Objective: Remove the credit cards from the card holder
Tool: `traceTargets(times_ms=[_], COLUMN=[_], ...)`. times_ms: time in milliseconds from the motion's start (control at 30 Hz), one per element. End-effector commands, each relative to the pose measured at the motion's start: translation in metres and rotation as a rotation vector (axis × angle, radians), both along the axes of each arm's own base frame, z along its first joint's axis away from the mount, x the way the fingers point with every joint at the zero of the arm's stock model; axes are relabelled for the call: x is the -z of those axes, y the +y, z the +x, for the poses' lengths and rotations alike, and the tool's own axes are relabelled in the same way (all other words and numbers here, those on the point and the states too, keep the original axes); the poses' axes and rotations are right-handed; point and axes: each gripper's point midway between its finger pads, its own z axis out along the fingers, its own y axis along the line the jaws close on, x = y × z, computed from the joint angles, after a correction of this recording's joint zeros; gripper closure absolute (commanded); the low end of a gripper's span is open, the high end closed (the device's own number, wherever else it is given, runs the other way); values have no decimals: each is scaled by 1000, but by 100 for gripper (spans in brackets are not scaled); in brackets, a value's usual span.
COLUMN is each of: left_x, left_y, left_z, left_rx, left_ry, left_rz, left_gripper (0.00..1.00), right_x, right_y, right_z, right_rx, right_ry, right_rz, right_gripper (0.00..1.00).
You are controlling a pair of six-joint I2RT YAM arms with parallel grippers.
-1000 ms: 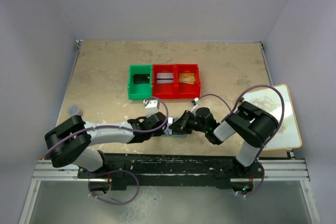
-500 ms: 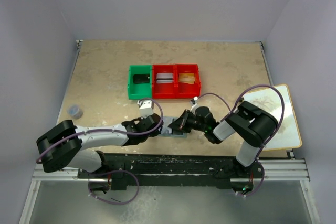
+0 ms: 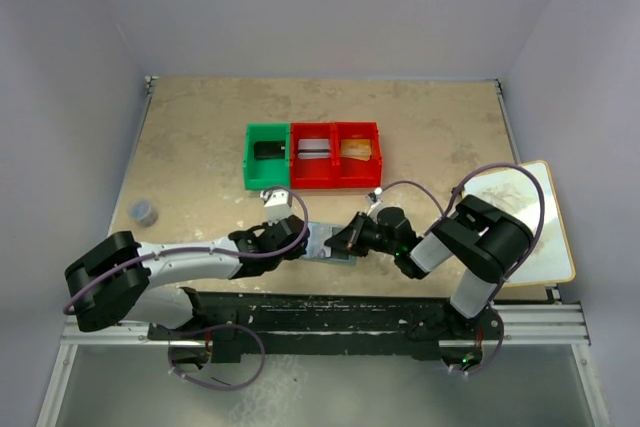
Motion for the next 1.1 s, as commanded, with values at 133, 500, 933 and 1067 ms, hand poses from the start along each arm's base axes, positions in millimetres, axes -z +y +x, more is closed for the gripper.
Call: traceTargets(times_ms=[133, 500, 933, 1067], left_x=[-41, 11, 46, 47], left_y=[-46, -23, -16, -9], left_z=[10, 17, 7, 7], left_rx=[100, 8, -13, -29], left_ry=[-49, 67, 147, 144], left_rz=[-156, -1, 51, 78], left_gripper=[93, 97, 100, 100], right_x=[2, 0, -7, -11], right_y=[-4, -5, -4, -4], right_z=[1, -1, 1, 3], right_rx=[17, 15, 7, 5], right_ry=[-8, -9, -24, -34], right_rz=[-16, -10, -14, -31], right_gripper=[100, 99, 99, 98])
